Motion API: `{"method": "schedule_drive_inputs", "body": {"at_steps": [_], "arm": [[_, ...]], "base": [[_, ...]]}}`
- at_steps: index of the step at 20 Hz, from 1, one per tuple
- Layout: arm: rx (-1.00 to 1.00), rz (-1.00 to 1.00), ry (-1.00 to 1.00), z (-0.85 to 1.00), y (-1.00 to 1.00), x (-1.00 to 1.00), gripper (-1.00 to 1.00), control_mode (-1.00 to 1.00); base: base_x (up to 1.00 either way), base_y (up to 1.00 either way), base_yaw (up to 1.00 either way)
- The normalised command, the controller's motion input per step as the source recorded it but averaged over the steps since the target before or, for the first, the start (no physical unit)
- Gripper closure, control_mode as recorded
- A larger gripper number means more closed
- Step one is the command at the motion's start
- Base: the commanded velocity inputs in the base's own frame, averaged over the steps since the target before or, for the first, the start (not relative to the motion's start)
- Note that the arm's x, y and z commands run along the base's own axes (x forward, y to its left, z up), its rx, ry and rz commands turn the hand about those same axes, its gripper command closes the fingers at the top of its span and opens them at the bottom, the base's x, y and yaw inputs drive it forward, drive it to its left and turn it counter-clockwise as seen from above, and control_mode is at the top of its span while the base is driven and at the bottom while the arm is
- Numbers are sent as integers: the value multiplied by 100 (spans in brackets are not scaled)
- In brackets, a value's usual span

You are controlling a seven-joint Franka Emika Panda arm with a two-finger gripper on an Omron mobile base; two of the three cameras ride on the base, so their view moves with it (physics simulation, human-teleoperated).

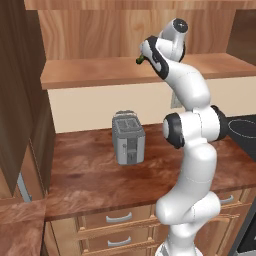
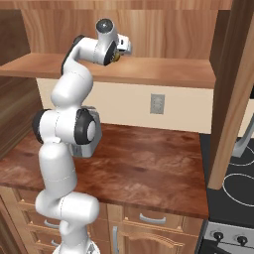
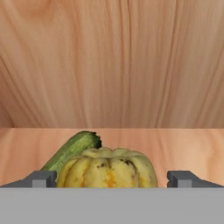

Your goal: Pick the squashs from the cabinet and place them in one bowl. Pick the peach from the sink and place it in the other bowl.

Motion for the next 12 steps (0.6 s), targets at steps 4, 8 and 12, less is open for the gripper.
{"method": "schedule_drive_inputs", "body": {"at_steps": [4,8,12], "arm": [[0,0,0,0,0,0,-100,-100],[0,0,0,-18,0,0,-100,-100],[0,0,0,-16,0,0,-100,-100]], "base": [[0,0,0],[0,0,0],[0,0,0]]}}
